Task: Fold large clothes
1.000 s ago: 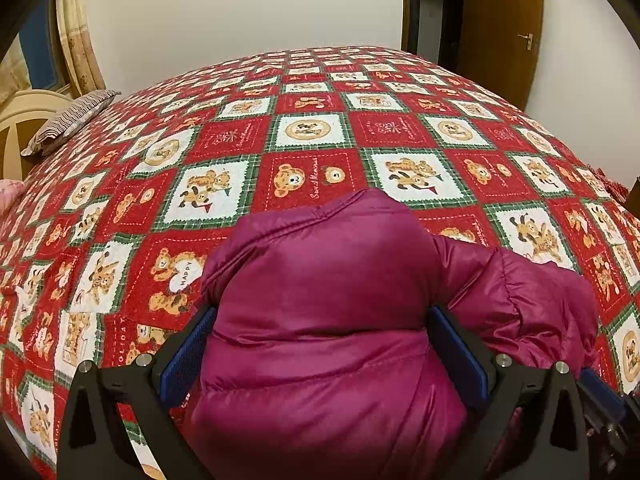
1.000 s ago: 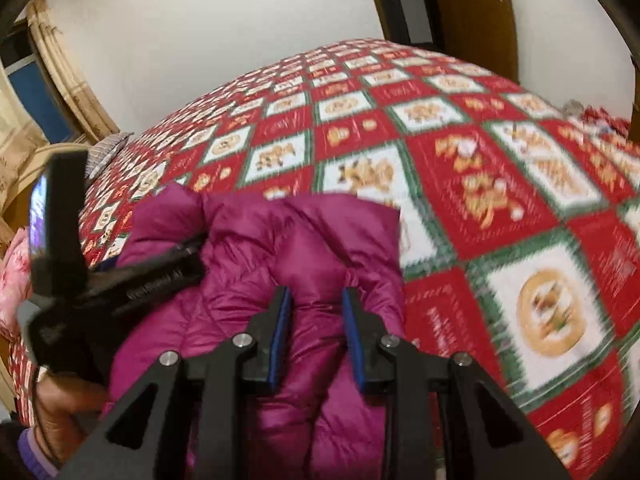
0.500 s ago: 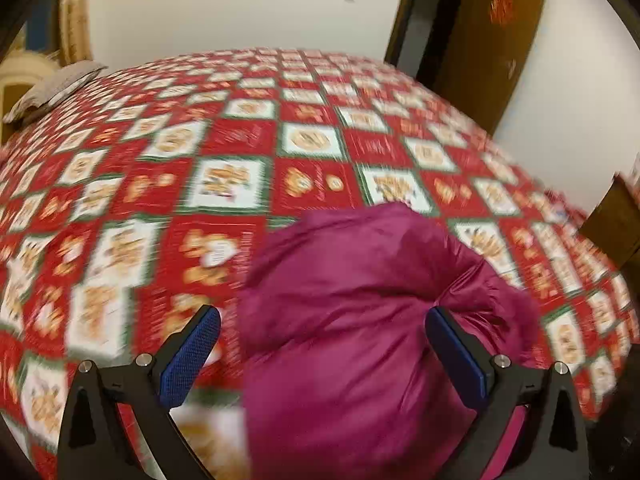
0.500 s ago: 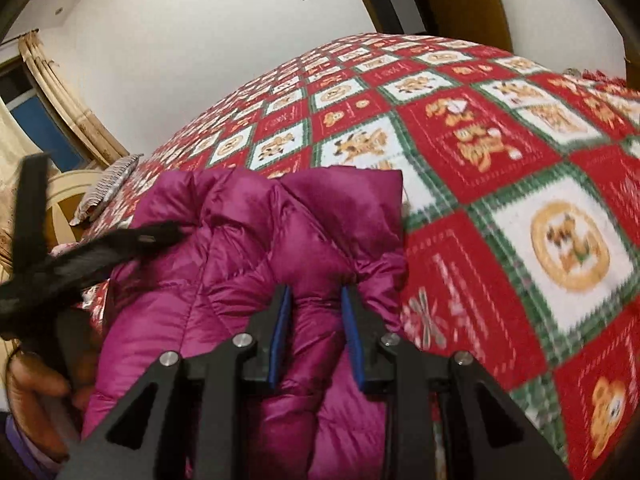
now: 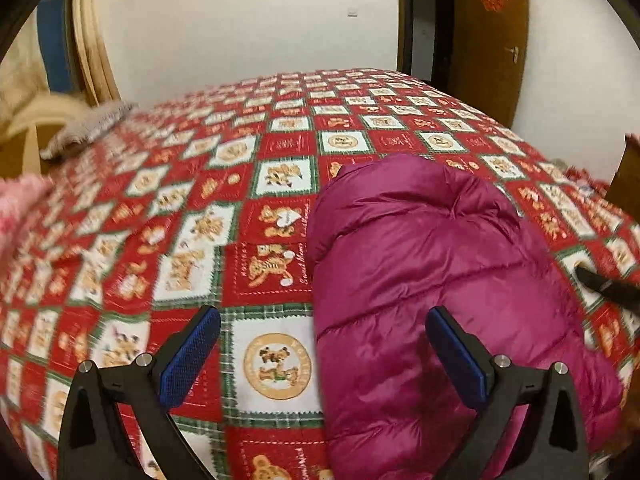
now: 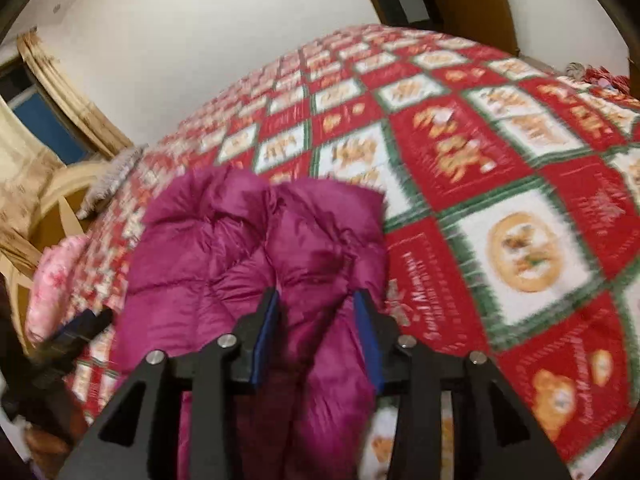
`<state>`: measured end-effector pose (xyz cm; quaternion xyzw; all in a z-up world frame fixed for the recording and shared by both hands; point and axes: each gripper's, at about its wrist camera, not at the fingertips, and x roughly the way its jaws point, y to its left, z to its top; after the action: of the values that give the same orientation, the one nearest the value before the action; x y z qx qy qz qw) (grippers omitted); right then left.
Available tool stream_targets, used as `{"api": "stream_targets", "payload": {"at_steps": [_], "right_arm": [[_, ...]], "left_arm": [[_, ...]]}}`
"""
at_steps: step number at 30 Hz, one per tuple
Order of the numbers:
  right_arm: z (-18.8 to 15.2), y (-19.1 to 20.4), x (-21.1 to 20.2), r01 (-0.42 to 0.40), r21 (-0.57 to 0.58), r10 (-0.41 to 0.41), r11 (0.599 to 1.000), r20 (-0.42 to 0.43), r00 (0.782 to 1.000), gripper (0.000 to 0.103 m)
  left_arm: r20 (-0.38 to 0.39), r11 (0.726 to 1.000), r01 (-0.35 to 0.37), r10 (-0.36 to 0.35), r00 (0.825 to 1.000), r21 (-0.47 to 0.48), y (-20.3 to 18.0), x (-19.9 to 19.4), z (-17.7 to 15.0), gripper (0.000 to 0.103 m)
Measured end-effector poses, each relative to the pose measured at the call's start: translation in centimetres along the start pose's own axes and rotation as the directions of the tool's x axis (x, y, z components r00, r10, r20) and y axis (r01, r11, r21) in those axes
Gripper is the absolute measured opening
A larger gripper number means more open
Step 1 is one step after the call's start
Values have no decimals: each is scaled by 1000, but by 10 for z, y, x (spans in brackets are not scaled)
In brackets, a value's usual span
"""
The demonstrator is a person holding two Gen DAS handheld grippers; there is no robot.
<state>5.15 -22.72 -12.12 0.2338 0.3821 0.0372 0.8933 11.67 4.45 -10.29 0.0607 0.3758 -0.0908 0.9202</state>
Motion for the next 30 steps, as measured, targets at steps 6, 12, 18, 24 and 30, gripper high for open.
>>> {"api": "stream_targets", "payload": {"at_steps": [6,12,18,24,30], "right_arm": [[-7,43,-27,-69,-144,67,987,-16,998,44],[-47,42,5,-35,-141,23,989,-87,996,44],[-56,29,12,-45,-93,37,995,-88,995,45],[-51,28,1,-54,-77,47,996,-97,994,61],[-39,14,-32,-118,-13,119,993,7,993,85]], "left_arm": [[-3,999,-22,22,1000,46,-11,-6,-2,102],[-5,996,-50,51,999,77,-21,-8,-8,102],[-18,996,-54,55,998,66,-27,-3,-11,102],[-18,987,156,-157,987,-27,-7,-9,-23,102],[9,946,231,-236,972,-227,34,-5,-28,102]]}}
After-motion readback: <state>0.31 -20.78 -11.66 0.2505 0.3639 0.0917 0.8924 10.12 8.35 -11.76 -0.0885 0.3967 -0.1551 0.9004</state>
